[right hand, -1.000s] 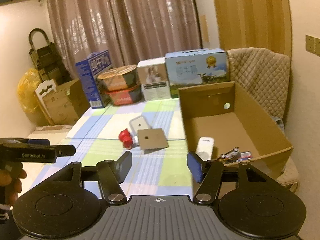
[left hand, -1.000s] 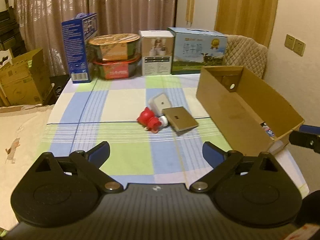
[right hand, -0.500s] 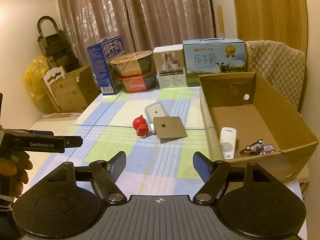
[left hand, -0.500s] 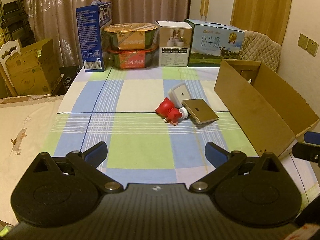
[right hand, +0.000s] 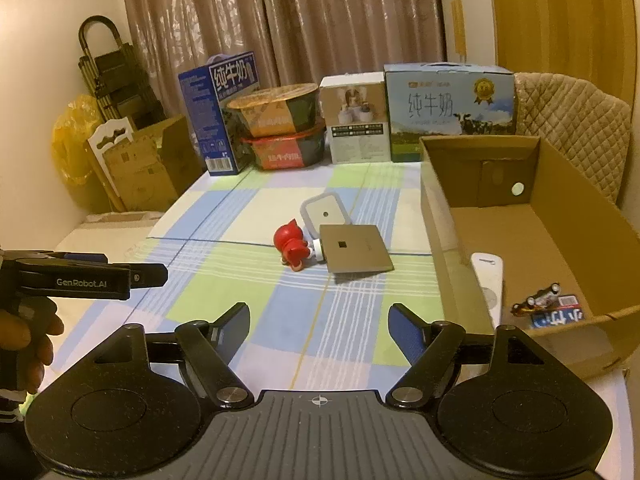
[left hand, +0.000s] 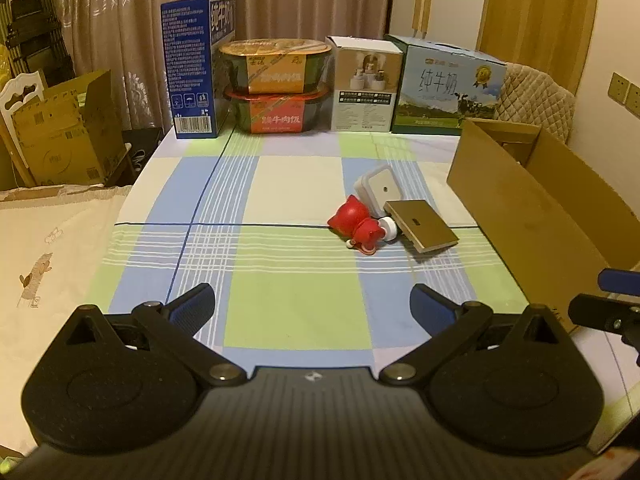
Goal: Organize rigid objects
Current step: 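Withdraw both tools from the box back over the table, then lower the right gripper onto the gold TP-LINK plate and close on it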
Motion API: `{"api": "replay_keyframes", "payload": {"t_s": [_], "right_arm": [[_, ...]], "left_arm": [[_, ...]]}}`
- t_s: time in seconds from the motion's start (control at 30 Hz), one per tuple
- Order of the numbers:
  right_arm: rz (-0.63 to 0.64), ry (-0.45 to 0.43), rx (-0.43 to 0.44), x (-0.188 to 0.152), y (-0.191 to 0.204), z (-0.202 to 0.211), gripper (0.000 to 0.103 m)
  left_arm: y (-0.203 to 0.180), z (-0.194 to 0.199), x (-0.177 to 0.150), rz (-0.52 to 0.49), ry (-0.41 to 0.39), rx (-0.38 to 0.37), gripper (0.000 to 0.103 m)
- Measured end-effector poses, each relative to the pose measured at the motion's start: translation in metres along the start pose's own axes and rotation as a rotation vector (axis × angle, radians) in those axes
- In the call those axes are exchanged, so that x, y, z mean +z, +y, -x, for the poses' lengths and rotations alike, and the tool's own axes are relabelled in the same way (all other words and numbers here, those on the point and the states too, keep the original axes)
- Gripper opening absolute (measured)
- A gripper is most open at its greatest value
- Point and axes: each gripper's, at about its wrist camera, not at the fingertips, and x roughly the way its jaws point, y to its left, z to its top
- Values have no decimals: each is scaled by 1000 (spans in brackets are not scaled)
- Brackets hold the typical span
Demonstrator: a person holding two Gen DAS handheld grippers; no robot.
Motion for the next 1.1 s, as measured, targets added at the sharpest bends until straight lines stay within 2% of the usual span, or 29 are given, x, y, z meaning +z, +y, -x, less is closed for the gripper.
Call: {"api": "replay_keyframes", "payload": {"t_s": [0.6,0.93,1.1], "right_arm": [[4,32,-42,8,-26,-119,80],[4,47,-56,13,-42,-180,86],[20,41,-86,14,-48,-204,87]], "left_arm": [[17,-99,9,20,34,-5,102],[21,-145,29,-35,52,-6,102],[19,-158,34,-51,41,-48,102]]}}
